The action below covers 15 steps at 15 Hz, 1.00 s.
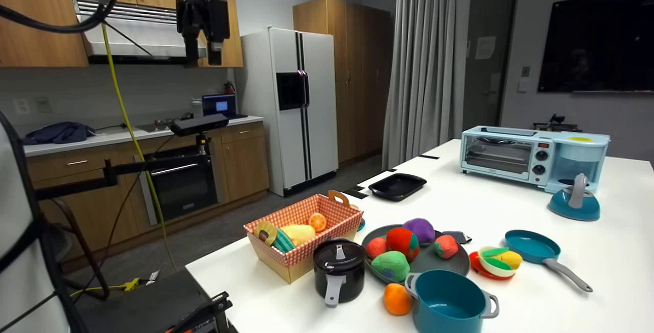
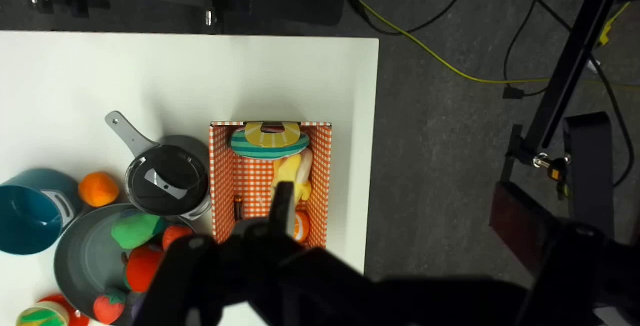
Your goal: Take the apple and the pear plush toys from the plate, put them in the box, and put the purple plush toy in the blue pot
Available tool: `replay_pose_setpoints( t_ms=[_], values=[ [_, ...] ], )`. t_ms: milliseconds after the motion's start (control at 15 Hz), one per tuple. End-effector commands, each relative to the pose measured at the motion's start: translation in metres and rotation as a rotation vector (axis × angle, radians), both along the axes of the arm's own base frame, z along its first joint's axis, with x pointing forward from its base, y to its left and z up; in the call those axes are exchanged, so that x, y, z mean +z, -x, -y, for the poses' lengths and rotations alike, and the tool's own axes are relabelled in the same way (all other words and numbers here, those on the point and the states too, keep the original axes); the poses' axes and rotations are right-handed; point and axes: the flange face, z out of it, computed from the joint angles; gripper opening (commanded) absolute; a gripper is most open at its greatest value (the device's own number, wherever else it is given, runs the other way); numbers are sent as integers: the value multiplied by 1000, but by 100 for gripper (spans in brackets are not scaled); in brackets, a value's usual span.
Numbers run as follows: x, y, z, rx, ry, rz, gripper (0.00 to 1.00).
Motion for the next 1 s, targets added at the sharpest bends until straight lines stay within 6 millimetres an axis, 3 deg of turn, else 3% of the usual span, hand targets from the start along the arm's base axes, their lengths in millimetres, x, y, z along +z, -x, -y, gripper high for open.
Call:
replay_pose_setpoints(
  t_ms=[0, 667, 933],
  values=[
    [1, 0, 0, 0, 1, -1, 100],
    [1, 0, 0, 0, 1, -1, 100],
    [-10, -10, 7, -15, 29, -9, 100]
  ],
)
